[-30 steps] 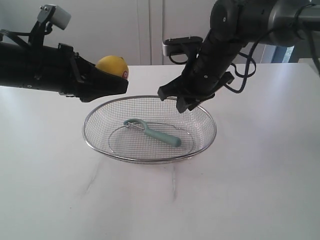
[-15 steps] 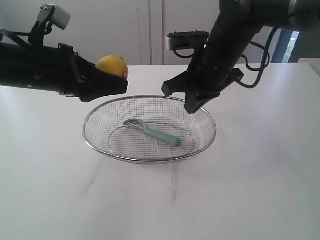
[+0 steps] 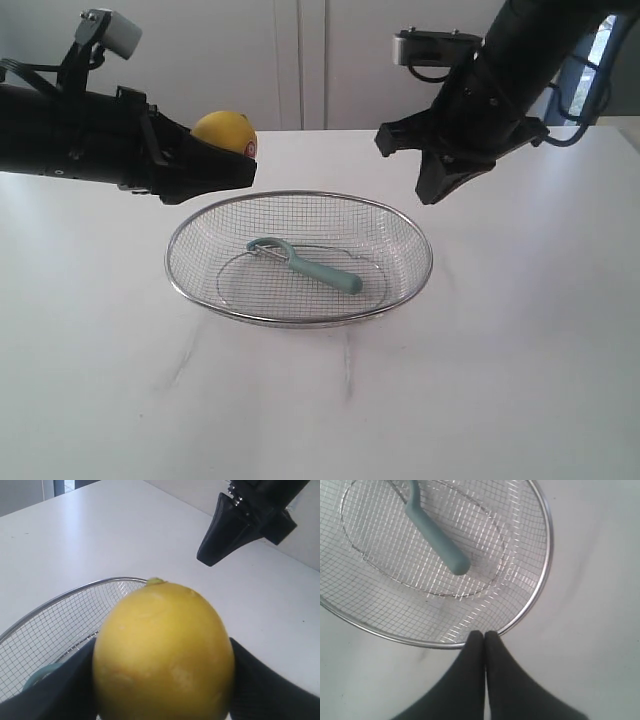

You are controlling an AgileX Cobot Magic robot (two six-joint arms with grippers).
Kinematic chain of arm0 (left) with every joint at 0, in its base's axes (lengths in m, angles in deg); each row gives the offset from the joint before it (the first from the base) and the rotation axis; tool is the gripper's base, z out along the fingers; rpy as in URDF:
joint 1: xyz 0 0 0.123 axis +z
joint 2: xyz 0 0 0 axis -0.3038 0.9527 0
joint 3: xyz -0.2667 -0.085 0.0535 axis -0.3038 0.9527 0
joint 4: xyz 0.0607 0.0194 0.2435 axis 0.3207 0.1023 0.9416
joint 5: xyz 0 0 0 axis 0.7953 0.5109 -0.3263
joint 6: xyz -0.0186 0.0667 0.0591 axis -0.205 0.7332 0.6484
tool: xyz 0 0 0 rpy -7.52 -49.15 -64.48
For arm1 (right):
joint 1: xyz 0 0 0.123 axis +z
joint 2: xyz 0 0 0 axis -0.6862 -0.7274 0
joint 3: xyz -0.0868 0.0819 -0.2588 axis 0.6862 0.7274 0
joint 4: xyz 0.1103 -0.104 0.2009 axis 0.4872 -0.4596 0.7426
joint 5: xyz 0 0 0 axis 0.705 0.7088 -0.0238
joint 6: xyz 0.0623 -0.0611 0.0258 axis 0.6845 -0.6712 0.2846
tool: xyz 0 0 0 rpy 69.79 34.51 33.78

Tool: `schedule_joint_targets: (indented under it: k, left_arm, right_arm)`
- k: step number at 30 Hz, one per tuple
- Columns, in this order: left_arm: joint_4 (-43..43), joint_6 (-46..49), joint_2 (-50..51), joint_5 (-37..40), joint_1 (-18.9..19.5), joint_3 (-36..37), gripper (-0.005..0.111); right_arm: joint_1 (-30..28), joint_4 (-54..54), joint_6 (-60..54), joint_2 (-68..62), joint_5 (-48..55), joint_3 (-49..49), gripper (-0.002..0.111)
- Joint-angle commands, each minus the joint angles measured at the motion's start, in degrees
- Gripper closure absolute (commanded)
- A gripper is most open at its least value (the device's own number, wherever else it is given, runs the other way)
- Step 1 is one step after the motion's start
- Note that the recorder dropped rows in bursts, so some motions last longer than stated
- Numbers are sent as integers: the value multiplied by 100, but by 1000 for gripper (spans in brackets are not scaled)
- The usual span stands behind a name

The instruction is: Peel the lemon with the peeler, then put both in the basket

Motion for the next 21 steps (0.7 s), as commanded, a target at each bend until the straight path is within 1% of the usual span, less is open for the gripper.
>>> schedule_joint_targets:
  k: [1, 13, 21]
  left_arm:
    - [-134, -37, -41, 100, -10, 13, 107]
    - [-111, -37, -41, 100, -10, 13, 107]
    - [185, -37, -41, 115, -10, 13, 107]
  right_arm:
    - [-321, -29, 24, 108, 56, 3, 108]
    - [-1128, -133, 60, 296, 342, 3, 108]
    - [-1569, -158, 198, 365, 342, 3, 108]
